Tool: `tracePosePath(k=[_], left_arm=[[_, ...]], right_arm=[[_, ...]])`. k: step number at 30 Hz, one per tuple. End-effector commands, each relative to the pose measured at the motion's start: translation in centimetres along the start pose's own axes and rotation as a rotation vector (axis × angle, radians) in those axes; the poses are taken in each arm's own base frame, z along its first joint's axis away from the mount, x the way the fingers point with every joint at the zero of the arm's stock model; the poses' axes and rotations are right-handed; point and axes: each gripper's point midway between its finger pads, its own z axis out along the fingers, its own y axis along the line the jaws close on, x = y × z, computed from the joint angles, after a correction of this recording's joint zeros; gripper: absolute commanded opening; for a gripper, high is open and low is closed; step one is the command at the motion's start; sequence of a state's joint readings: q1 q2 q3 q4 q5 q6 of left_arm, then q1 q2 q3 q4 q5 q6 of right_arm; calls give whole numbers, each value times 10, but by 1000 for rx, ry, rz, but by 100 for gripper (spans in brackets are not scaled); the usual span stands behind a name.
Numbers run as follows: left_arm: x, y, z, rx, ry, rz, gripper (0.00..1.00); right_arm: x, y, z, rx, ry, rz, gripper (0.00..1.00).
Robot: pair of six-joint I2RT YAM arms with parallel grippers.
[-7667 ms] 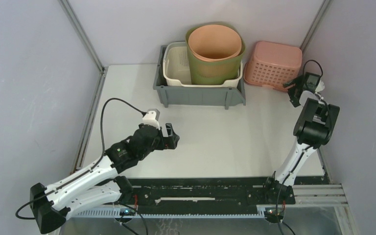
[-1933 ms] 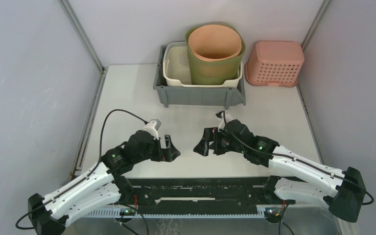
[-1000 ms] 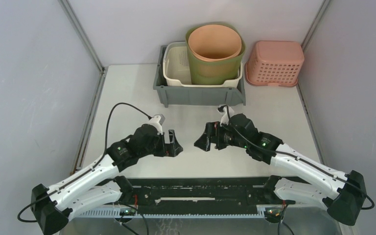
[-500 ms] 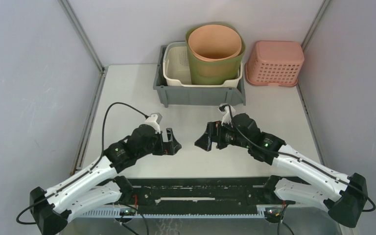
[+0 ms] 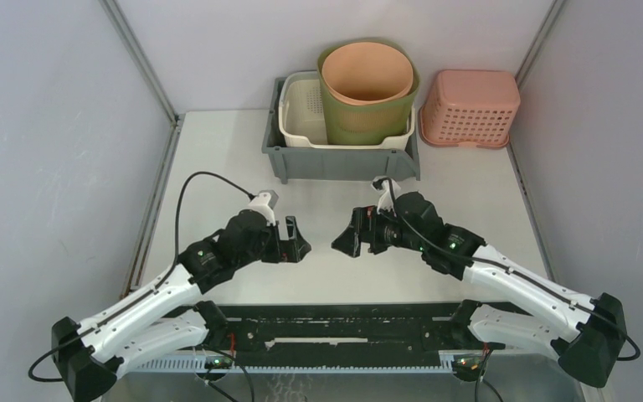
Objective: Turn the large container upside down
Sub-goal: Pick up the container from the container.
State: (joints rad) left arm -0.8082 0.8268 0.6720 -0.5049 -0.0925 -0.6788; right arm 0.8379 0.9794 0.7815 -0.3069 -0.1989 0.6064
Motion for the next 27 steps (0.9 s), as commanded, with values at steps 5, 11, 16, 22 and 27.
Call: tracePosePath(k=[5, 11, 16, 22, 27], left_arm=[[-37, -21, -7, 39, -89, -2, 100], [-42, -33, -5, 86, -90, -5, 100], [-54, -43, -6, 100, -101, 14, 100], [-82, -59, -13, 111, -150, 51, 100], [-116, -78, -18, 119, -194, 90, 100]], right_arm=[[-44, 21, -15, -75, -93, -9, 100], [-55, 12, -25, -66, -114, 18, 100], [-72, 12, -43, -80, -186, 31, 100], [-115, 15, -63, -100, -293, 15, 97], [-155, -4, -73, 79, -393, -32, 90]])
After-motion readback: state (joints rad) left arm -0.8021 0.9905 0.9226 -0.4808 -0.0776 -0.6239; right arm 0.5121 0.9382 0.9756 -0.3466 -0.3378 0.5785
